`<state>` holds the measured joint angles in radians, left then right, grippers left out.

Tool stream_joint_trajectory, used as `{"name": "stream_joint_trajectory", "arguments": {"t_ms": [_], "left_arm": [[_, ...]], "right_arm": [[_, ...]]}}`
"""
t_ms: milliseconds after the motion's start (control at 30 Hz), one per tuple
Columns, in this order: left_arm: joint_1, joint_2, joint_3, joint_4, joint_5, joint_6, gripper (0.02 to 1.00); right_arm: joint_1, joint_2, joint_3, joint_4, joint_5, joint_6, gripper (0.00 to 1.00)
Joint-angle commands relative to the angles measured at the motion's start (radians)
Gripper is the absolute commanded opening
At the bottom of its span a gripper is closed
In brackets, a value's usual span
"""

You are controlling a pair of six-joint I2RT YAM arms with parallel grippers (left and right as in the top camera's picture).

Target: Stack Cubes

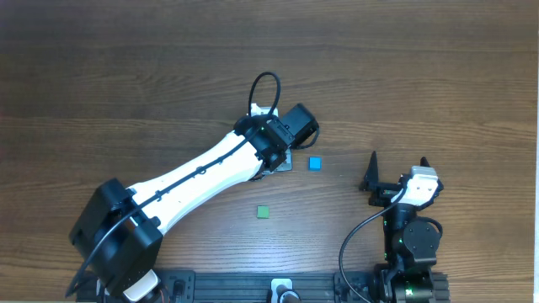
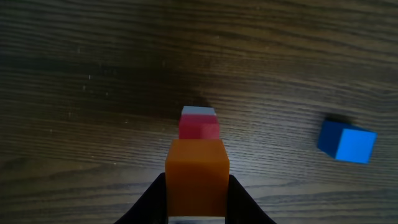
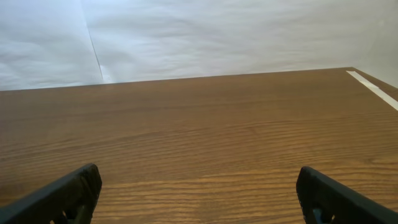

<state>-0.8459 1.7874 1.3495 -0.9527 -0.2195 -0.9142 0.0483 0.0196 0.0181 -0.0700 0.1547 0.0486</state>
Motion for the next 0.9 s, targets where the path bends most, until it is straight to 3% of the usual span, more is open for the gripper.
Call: {"name": "stream_joint_trajectory", "arguments": {"t_ms": [33, 900], "left_arm": [[0.013, -0.029, -0.022, 0.018, 0.009, -0.018, 0.091], [0.026, 0.043, -0.022, 0.047, 0.021, -0.014, 0.095]], "right_arm": [[-0.006, -0.006, -0.009, 0.002, -0.005, -0.005, 0.993], [-0.006, -0.006, -0.009, 0.002, -0.005, -0.005, 0.993]]}}
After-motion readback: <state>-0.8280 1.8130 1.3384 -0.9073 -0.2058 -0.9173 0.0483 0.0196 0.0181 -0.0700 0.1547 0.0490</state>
